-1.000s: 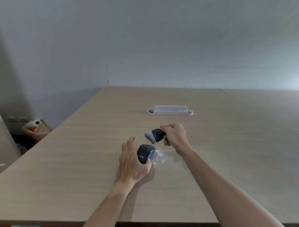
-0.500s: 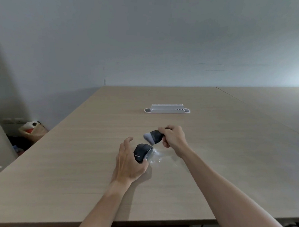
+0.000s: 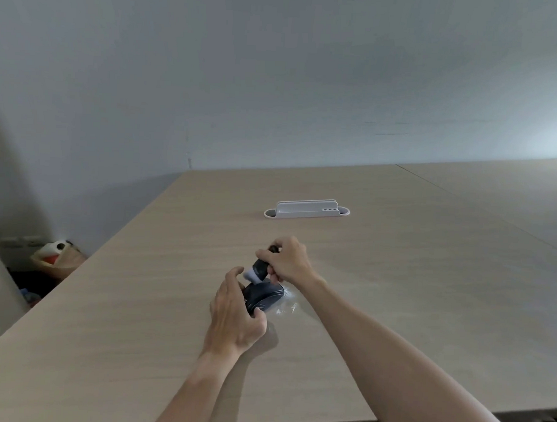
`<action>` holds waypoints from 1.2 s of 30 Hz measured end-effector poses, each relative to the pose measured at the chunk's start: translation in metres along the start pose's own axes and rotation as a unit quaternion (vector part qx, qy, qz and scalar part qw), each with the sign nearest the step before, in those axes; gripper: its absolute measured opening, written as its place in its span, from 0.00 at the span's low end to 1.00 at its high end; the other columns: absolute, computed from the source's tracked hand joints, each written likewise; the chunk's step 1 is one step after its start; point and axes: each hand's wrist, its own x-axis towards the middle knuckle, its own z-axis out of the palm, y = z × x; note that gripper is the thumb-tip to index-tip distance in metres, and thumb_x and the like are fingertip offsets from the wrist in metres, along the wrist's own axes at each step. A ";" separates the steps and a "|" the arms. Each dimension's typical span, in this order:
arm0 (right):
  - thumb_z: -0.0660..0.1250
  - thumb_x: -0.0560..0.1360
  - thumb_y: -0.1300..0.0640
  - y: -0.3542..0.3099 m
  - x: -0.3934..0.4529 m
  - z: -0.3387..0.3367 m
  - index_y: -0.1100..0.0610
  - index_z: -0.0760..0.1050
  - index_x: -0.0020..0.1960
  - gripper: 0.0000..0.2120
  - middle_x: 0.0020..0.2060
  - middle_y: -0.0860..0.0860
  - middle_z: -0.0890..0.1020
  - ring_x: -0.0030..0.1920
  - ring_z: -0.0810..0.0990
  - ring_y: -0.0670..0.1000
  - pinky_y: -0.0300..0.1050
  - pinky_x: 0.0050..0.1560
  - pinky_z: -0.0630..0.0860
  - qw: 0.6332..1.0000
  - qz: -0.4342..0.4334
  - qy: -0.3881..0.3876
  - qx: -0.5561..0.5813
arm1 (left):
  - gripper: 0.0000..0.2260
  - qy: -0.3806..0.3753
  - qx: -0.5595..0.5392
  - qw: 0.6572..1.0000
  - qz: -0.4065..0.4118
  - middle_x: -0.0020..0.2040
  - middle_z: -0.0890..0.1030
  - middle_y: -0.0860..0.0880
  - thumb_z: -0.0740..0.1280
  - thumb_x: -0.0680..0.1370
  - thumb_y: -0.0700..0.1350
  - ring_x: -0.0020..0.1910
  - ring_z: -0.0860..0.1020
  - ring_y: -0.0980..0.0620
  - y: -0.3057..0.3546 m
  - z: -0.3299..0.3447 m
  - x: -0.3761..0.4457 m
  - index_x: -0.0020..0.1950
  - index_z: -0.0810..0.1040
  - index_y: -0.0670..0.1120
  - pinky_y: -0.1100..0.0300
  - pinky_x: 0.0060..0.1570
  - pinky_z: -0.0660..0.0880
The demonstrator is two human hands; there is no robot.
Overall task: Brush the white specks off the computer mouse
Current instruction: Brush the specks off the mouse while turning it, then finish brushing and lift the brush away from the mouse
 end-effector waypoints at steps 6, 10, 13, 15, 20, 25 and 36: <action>0.68 0.74 0.60 -0.020 0.014 0.007 0.60 0.67 0.32 0.15 0.30 0.59 0.79 0.28 0.80 0.59 0.48 0.27 0.73 0.995 -0.046 0.037 -0.075 | 0.32 0.011 -0.010 1.000 0.010 0.48 0.74 0.49 0.67 0.63 0.40 0.45 0.73 0.50 0.002 -0.002 0.000 0.66 0.64 0.47 0.53 0.52 0.73; 0.69 0.74 0.61 -0.018 0.009 0.011 0.64 0.75 0.37 0.09 0.26 0.59 0.79 0.20 0.78 0.55 0.43 0.21 0.73 0.997 -0.009 -0.073 -0.035 | 0.27 0.012 -0.011 1.000 0.023 0.48 0.74 0.53 0.66 0.62 0.41 0.49 0.74 0.49 0.002 -0.002 0.000 0.61 0.66 0.48 0.52 0.52 0.73; 0.69 0.74 0.60 -0.010 0.006 0.000 0.63 0.76 0.42 0.07 0.37 0.60 0.80 0.36 0.82 0.59 0.50 0.36 0.79 0.994 -0.038 0.006 -0.105 | 0.32 0.001 -0.002 1.000 -0.001 0.48 0.74 0.50 0.68 0.63 0.42 0.48 0.73 0.50 0.001 -0.002 0.000 0.67 0.64 0.47 0.51 0.56 0.72; 0.69 0.72 0.62 -0.004 -0.002 -0.012 0.65 0.74 0.41 0.07 0.38 0.63 0.79 0.36 0.77 0.57 0.55 0.34 0.80 0.991 -0.064 0.057 -0.105 | 0.32 0.003 0.001 1.000 -0.005 0.47 0.73 0.51 0.69 0.63 0.44 0.47 0.73 0.50 0.001 -0.001 -0.001 0.66 0.65 0.48 0.50 0.56 0.73; 0.65 0.74 0.56 0.012 -0.029 -0.045 0.61 0.75 0.39 0.09 0.33 0.57 0.81 0.34 0.83 0.60 0.50 0.37 0.79 0.986 -0.053 0.155 -0.040 | 0.27 0.006 0.009 1.000 0.027 0.50 0.70 0.55 0.72 0.64 0.51 0.49 0.75 0.52 0.000 0.002 -0.002 0.61 0.68 0.56 0.53 0.52 0.75; 0.62 0.77 0.57 0.020 -0.062 -0.052 0.60 0.78 0.42 0.10 0.30 0.55 0.82 0.27 0.82 0.52 0.36 0.30 0.72 0.991 -0.036 0.127 -0.012 | 0.21 -0.012 0.001 0.999 0.049 0.49 0.70 0.57 0.71 0.64 0.51 0.49 0.74 0.56 0.002 0.000 -0.006 0.56 0.73 0.58 0.57 0.51 0.75; 0.64 0.78 0.56 0.036 -0.071 -0.041 0.57 0.79 0.43 0.08 0.31 0.56 0.84 0.27 0.81 0.47 0.45 0.33 0.77 0.989 0.020 0.137 0.052 | 0.22 -0.014 0.009 0.998 0.062 0.47 0.74 0.55 0.66 0.63 0.52 0.49 0.74 0.55 -0.006 0.005 -0.003 0.57 0.75 0.57 0.60 0.51 0.73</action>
